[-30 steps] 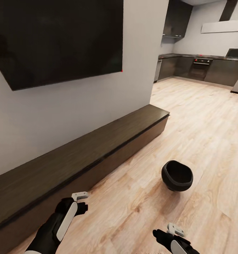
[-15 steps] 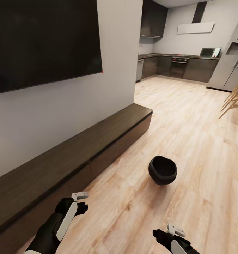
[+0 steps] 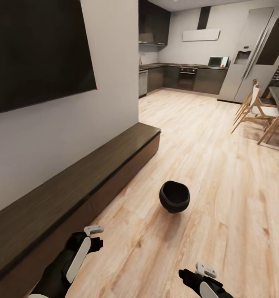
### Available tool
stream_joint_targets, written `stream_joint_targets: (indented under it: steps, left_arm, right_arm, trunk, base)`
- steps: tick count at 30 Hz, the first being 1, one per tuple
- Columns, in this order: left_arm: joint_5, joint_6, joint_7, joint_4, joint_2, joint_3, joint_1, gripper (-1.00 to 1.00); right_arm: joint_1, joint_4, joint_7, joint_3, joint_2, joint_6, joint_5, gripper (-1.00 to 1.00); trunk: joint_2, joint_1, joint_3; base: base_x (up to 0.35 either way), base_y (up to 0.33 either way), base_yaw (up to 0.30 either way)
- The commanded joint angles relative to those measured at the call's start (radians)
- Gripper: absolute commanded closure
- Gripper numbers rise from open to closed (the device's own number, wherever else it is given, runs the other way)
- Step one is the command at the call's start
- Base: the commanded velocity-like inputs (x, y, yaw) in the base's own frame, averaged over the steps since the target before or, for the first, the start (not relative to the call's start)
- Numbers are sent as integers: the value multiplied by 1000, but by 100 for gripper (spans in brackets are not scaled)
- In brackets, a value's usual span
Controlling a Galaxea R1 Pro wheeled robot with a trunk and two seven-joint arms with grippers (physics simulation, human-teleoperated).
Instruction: Place each of the two pumpkins and all three candles from the living room inside a cabinet in the living room (use any cabinet), then make sure every cabinet is closed, and position the cauldron so it is next to a table in the living room.
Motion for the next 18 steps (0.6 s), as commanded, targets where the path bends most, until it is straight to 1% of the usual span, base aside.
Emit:
stream_joint_targets:
  steps: [1,12,15,18]
  left_arm:
    - [11,2,11,-1,0,-2,0,-100]
    - [11,1,11,-1,0,-4,0,-100]
    - [11,1,11,-1,0,-3,0,-100]
    - [11,1,11,0,0,-4,0,-100]
  right_arm:
    - [-1,-2,-8,5,-1,1,-6,-100]
    - [-1,-1,-9,5,0,1,-6,-100]
    - [-1,2,-8,7,1,-10,-6,-100]
    - [-1,6,-7,11,-1,-52,-6,-100]
  trunk:
    - [7,-4,2]
    - [84,-46,37]
    - [105,-58,45]
    - [105,-58,44]
  base:
    - [0,0,-280]
    - [0,0,-277]
    - [0,0,-148]
    - [0,0,-42]
